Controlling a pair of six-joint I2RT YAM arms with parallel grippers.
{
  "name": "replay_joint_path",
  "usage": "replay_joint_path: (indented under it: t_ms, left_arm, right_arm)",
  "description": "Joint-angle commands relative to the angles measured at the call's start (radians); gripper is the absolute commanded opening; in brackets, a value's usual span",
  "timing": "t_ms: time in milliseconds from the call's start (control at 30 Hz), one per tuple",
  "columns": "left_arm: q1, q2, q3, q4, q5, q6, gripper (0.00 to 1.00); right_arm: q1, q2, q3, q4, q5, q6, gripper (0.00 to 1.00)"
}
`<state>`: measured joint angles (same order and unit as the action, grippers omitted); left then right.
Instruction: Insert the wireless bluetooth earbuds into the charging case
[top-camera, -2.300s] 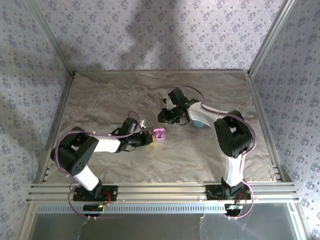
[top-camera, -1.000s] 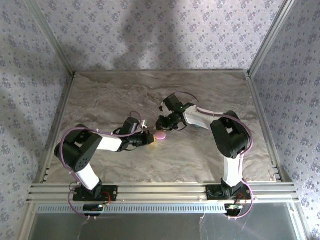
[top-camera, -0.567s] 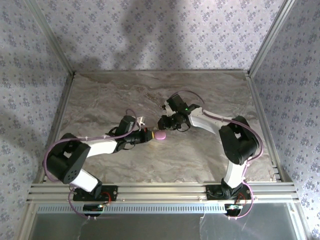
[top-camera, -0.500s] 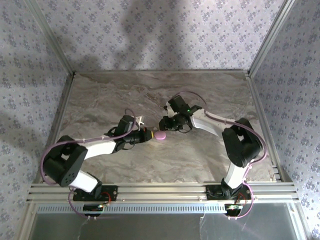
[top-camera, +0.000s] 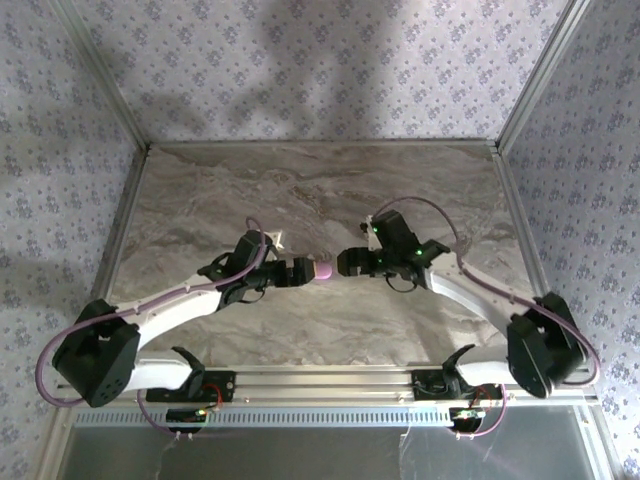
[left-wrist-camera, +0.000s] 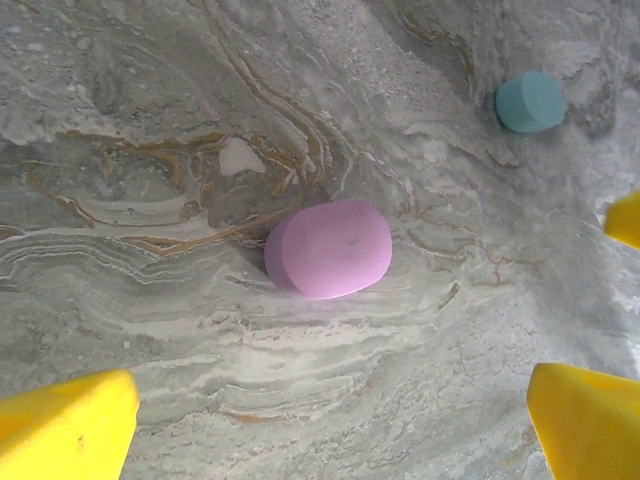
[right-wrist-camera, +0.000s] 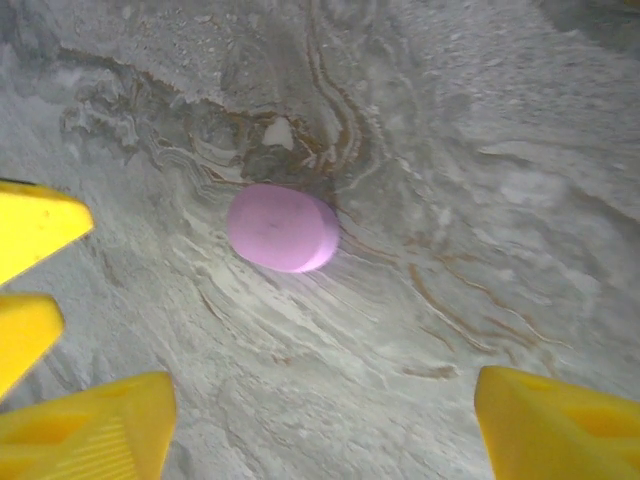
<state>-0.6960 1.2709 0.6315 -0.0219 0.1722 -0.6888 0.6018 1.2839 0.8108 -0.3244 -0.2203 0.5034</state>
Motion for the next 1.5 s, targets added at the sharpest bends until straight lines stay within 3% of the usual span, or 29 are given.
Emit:
replay_joint_path:
  t_ms: [0, 100, 400, 833, 933, 1133, 1333, 1467]
  left_arm:
    - [-0.025, 0.021, 0.082, -0.123, -0.082, 0.014, 1.0]
    - [-0.062, 0.093, 0.172, -0.202, -0.129, 0.024, 1.0]
    - [-0.166, 0.388, 0.49, -0.442, -0.305, 0.039, 1.0]
    - [-0.19, 0.667, 0.713, -0.578, -0.382, -0.004, 0.99]
    - [-0.189, 0.693, 0.727, -0.589, -0.387, -0.014, 0.94]
    - [-0.189, 0.726, 0.751, -0.6, -0.378, -0.024, 0.7]
    - [-0.191, 0.736, 0.754, -0.602, -0.363, -0.03, 0.56]
    - [-0.191, 0.74, 0.777, -0.609, -0.369, -0.02, 0.55]
  right_arm:
    - [-0.022, -0.108, -0.073, 0.011, 0.079, 0.005, 0.91]
    - [-0.048, -0.204, -0.137, 0.029, 0.114, 0.003, 1.0]
    - [-0.084, -0.412, -0.23, -0.003, 0.239, -0.03, 1.0]
    - [-0.176, -0.518, -0.291, -0.048, 0.195, -0.075, 1.0]
    - [-0.203, -0.54, -0.298, -0.057, 0.17, -0.086, 1.0]
    - [-0.244, -0.558, -0.311, -0.057, 0.124, -0.091, 1.0]
    - [-0.261, -0.56, -0.315, -0.053, 0.099, -0.095, 1.0]
    - [-0.269, -0.56, -0.318, -0.049, 0.09, -0.094, 1.0]
